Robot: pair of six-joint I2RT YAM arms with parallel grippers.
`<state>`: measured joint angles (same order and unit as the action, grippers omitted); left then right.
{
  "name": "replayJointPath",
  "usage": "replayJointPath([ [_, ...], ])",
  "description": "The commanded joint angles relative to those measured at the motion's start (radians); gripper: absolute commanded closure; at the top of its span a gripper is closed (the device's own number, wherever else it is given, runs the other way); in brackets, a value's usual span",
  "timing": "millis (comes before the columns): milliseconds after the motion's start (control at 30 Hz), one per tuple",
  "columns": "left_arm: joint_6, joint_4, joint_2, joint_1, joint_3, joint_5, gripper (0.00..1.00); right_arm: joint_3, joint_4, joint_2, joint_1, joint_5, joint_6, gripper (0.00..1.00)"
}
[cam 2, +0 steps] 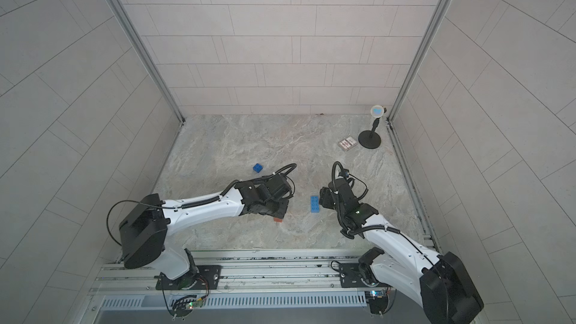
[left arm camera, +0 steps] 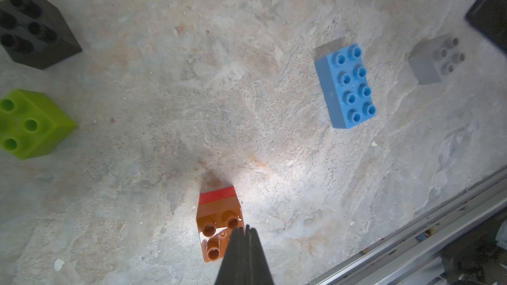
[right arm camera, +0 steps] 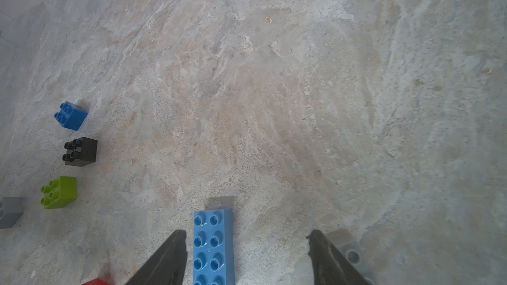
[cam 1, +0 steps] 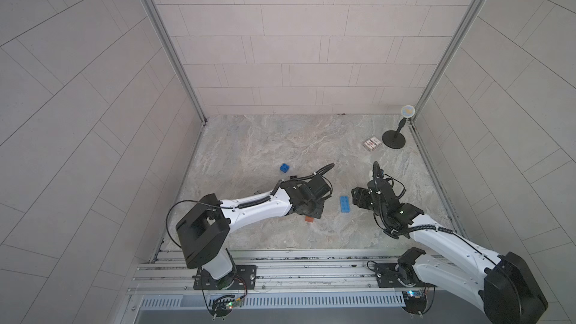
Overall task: Assemble the letter h with lego
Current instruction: Adjust the lego brick at the center of the board.
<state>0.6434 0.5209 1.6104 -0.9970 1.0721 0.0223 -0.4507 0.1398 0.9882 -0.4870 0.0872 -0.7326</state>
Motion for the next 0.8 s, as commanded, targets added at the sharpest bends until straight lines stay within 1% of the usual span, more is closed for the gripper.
replayJointPath([
  [0, 0.009, 0.022, 0.006, 0.003, -0.024, -0.007, 1.00, -0.023, 0.018, -0.001, 0.001, 0.020, 0.009, 0.27],
  [133, 0.010, 0.002, 0.004, 0.006, -0.056, -0.017, 1.00, -0.023, 0.017, 0.002, 0.001, 0.019, 0.010, 0.27],
  [267, 0.013, -0.014, 0.050, 0.008, -0.079, -0.008, 1.00, -0.023, 0.017, 0.005, 0.002, 0.018, 0.010, 0.27],
  [467, 0.069, -0.128, 0.099, 0.009, -0.183, 0.032, 1.00, -0.023, 0.022, 0.005, 0.001, 0.029, 0.009, 0.27],
  [567, 0.075, -0.164, 0.118, 0.009, -0.217, 0.018, 1.00, -0.023, 0.028, 0.007, 0.002, 0.041, 0.003, 0.27],
  [600, 0.102, -0.186, 0.117, 0.009, -0.235, 0.009, 1.00, -0.026, 0.034, 0.008, 0.001, 0.050, 0.002, 0.26],
  [700, 0.118, -0.251, 0.115, 0.031, -0.279, -0.002, 1.00, -0.029, 0.047, 0.006, 0.005, 0.068, -0.004, 0.25],
  [767, 0.120, -0.294, 0.112, 0.060, -0.297, 0.015, 1.00, -0.028, 0.051, 0.006, 0.010, 0.066, -0.006, 0.25],
])
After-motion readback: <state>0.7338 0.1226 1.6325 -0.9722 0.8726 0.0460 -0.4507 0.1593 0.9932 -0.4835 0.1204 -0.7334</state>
